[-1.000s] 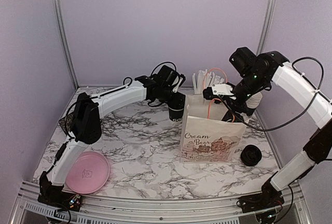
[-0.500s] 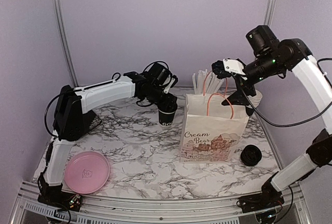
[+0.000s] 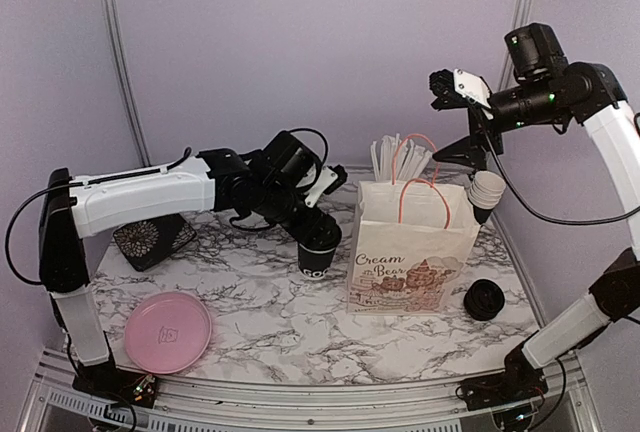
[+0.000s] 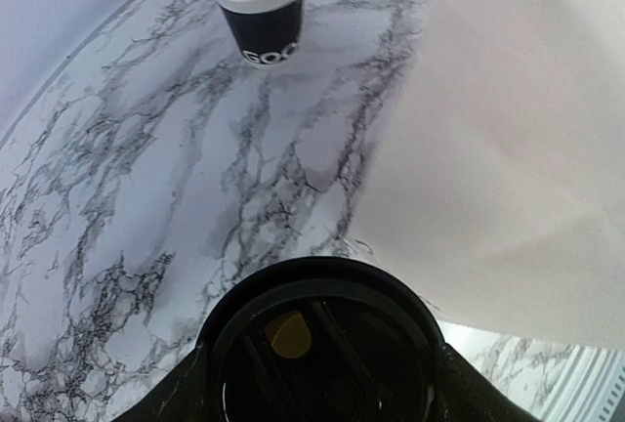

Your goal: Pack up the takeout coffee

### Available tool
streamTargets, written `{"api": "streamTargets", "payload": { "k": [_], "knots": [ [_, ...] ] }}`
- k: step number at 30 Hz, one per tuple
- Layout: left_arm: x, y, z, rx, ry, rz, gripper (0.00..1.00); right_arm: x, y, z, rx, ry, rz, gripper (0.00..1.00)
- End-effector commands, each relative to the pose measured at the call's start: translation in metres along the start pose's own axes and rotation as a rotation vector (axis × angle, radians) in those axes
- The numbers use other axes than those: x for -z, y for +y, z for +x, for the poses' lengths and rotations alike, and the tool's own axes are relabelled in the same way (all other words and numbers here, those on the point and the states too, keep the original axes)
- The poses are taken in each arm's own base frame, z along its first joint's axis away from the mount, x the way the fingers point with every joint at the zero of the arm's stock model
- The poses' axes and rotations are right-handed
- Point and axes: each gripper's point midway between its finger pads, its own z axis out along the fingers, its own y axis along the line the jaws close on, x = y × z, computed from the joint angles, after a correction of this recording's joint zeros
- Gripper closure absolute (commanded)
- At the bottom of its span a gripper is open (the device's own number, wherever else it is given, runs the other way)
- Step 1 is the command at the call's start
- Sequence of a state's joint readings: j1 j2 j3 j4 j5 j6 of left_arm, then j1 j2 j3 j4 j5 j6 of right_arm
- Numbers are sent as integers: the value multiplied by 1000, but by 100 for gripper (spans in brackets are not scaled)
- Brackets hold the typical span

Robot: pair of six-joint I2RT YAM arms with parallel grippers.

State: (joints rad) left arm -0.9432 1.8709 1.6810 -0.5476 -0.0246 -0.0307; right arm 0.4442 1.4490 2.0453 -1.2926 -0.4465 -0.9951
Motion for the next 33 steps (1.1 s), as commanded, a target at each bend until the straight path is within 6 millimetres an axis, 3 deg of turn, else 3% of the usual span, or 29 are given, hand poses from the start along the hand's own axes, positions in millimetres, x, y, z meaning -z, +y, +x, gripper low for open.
{"api": "streamTargets", "payload": {
  "k": [1, 12, 20, 22, 24, 29, 33],
  "knots": [
    [12, -39, 33, -110, 7, 113, 41, 2, -19, -2, -82, -67, 38, 1],
    [17, -74, 82, -134, 9, 225, 39, -5, -13, 15, -96, -50, 37, 1],
    [27, -79, 102, -162, 72, 230, 24, -18, -7, 21, -134, -59, -6, 1],
    [29, -80, 104, -175, 97, 217, 8, -21, -11, 20, -149, -80, 4, 1],
    [32, -80, 103, -197, 126, 197, 3, -21, -18, 16, -174, -115, 30, 1],
    [45, -73, 99, -222, 189, 145, 4, -8, -40, 7, -286, -271, 65, 1],
    [53, -74, 107, -206, 304, 155, 7, 4, -50, 14, -377, -351, 76, 1]
  ]
}}
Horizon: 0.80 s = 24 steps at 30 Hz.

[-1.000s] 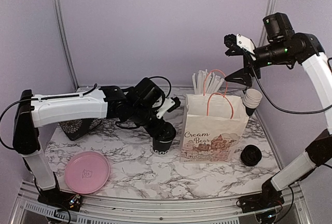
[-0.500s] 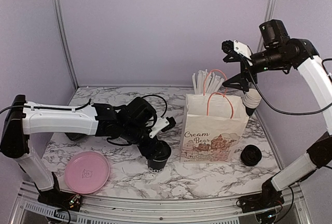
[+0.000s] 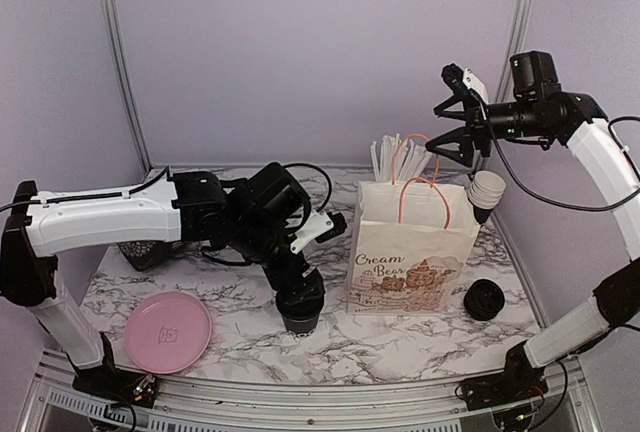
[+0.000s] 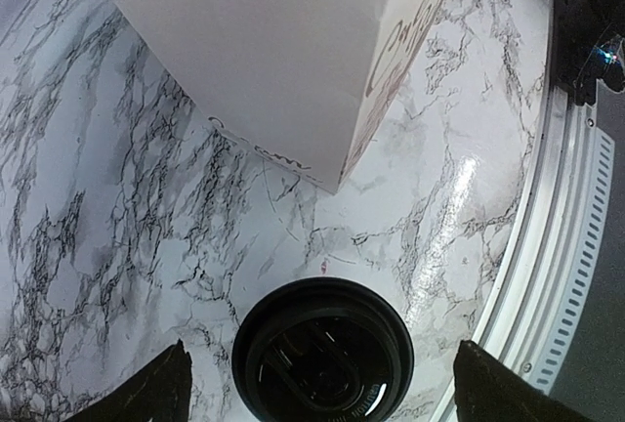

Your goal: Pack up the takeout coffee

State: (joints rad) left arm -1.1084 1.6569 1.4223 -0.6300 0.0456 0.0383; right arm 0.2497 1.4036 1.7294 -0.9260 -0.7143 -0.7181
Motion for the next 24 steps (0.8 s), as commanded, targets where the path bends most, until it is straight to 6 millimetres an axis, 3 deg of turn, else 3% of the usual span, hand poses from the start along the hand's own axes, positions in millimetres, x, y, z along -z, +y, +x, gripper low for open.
{"api": "streamTargets", "payload": {
  "k": [1, 5, 11, 24],
  "knots": [
    [4, -4, 30, 13, 204, 15, 8, 29, -14, -28, -71, -180, 40, 1],
    [4, -1, 37, 79, 295, -12, 10, 32, -18, -12, -108, -174, 62, 1],
    [3, 5, 38, 109, 349, -52, 11, 27, -7, 2, -119, -164, 26, 1],
    [-13, 0, 39, 117, 407, -20, 17, 24, -4, 8, -110, -150, 16, 1]
  ]
}}
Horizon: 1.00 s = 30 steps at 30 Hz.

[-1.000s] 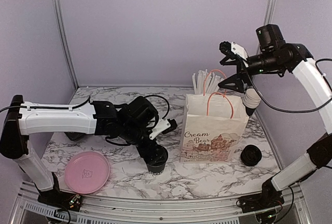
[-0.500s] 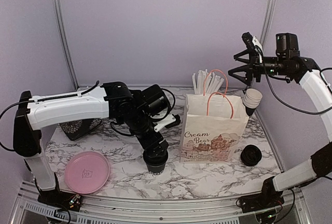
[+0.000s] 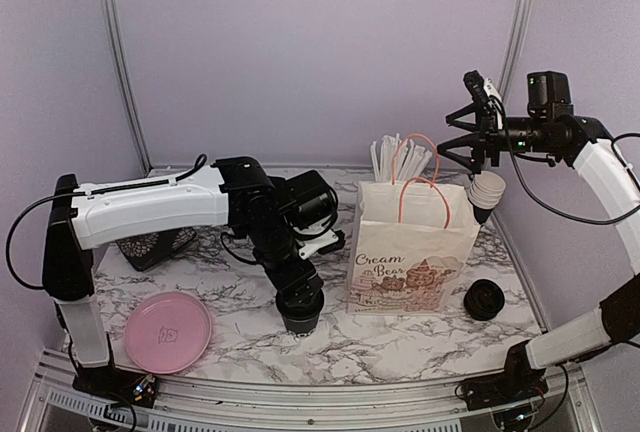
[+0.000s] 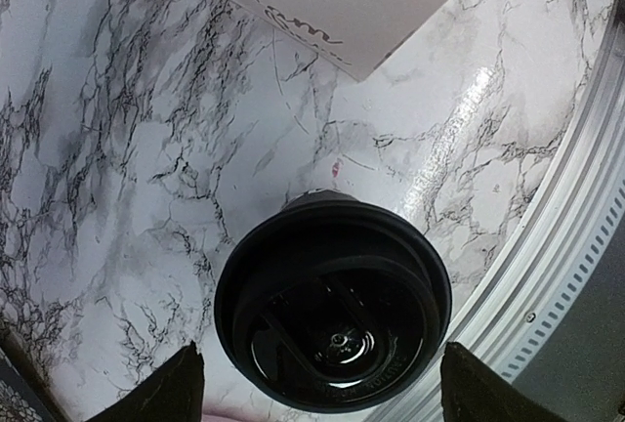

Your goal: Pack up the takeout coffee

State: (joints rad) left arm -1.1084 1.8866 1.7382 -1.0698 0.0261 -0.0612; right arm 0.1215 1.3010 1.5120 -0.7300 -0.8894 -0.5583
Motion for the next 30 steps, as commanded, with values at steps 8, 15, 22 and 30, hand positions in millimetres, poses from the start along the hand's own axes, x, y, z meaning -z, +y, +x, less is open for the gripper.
{"api": "streamTargets", "payload": {
  "k": [8, 15, 22, 30],
  "knots": [
    [-11, -8, 2, 4, 64, 28, 22, 3, 3, -4, 38, -14, -3, 1],
    [-12, -11, 2, -9, 69, 20, 20, 4, 3, -3, 42, -10, -2, 1],
    [-21, -9, 12, -35, 114, -36, 20, 3, 3, -1, 44, -7, -3, 1],
    [-28, -9, 17, -54, 144, -62, 19, 5, 4, -1, 45, 1, 4, 1]
  ]
}}
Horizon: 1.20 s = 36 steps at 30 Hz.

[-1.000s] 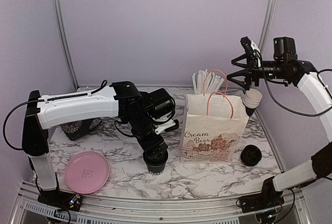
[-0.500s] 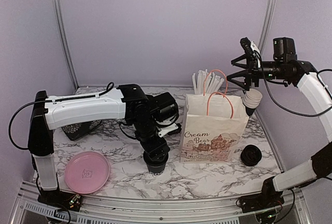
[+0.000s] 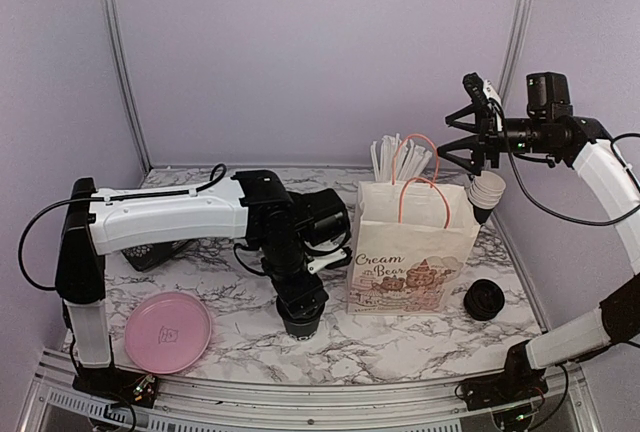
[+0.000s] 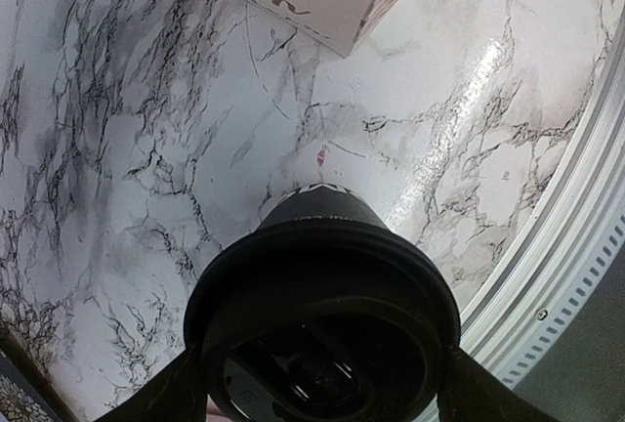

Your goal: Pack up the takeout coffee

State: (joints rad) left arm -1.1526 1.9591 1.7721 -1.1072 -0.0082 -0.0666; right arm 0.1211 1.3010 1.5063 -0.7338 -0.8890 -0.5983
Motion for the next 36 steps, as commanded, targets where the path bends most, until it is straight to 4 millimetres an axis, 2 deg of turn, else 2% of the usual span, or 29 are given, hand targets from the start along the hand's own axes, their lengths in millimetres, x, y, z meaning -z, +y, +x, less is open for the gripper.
{"api": "streamTargets", "payload": {
  "k": [1, 4, 9, 18, 22, 24, 27, 31, 36],
  "knots": [
    [-9, 1, 10, -19, 69, -31, 22, 6, 3, -3, 12, -1, 8, 1],
    [-7, 0, 8, -14, 63, -25, 27, 7, 3, -1, 11, 13, 22, 1],
    [10, 6, 6, -5, 27, -55, 29, 13, 7, 6, 7, 62, 33, 1],
    [75, 38, 0, 56, -134, -200, 30, 28, 51, 34, 66, 253, -185, 5],
    [102, 46, 0, 74, -191, -238, 30, 26, 49, 48, 81, 317, -169, 6],
    [117, 49, -1, 78, -223, -252, 30, 19, 40, 52, 58, 343, -138, 9],
    [144, 54, -7, 88, -296, -273, 31, 3, 25, 59, 18, 364, -122, 17],
    [178, 61, -14, 98, -393, -309, 31, -19, 17, 66, -23, 372, -164, 29],
    [217, 69, -20, 115, -500, -352, 31, -35, 18, 61, -47, 350, -222, 62]
  ]
}}
